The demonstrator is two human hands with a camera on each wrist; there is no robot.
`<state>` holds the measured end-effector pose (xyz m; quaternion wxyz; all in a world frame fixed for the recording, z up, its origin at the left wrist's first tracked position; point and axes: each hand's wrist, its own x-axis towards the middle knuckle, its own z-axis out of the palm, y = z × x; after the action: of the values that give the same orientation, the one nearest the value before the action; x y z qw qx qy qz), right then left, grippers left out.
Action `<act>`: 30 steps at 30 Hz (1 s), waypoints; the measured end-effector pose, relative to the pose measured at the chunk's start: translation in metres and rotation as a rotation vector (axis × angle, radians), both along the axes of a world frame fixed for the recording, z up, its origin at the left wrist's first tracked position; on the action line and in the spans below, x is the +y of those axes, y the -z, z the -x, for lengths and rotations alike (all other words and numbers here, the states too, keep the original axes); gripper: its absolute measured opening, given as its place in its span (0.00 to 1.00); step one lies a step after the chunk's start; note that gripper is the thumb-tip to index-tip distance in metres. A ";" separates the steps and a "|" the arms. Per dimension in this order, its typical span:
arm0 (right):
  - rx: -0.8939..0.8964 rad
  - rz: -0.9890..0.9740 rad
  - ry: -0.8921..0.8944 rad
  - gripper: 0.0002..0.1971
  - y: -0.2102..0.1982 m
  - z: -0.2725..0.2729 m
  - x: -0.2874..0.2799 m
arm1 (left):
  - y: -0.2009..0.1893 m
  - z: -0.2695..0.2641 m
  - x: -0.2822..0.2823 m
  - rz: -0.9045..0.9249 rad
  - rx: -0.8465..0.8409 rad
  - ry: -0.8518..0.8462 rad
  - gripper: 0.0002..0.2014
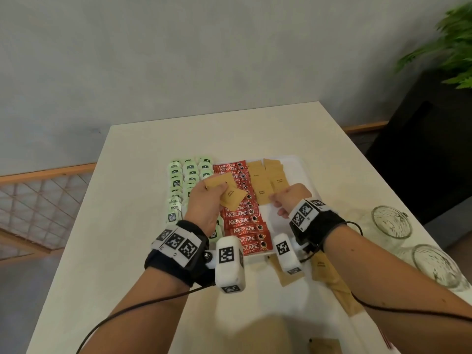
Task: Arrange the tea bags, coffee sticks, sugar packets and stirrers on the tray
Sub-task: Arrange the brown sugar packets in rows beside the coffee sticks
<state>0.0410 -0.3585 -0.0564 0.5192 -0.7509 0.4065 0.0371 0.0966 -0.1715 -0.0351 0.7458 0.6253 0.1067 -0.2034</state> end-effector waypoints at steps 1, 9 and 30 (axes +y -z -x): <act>0.012 0.013 -0.007 0.07 0.000 0.000 0.000 | 0.000 0.002 -0.001 -0.007 -0.019 0.000 0.15; -0.177 0.032 -0.239 0.17 -0.020 0.020 -0.001 | -0.008 0.014 -0.011 -0.127 -0.172 0.047 0.10; -0.167 -0.044 -0.649 0.04 -0.078 0.054 -0.013 | -0.040 0.061 -0.018 -0.123 -0.058 0.415 0.11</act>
<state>-0.0131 -0.3712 0.0212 0.5278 -0.8303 0.1014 0.1475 0.0353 -0.1896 0.0044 0.6512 0.6838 -0.0337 -0.3275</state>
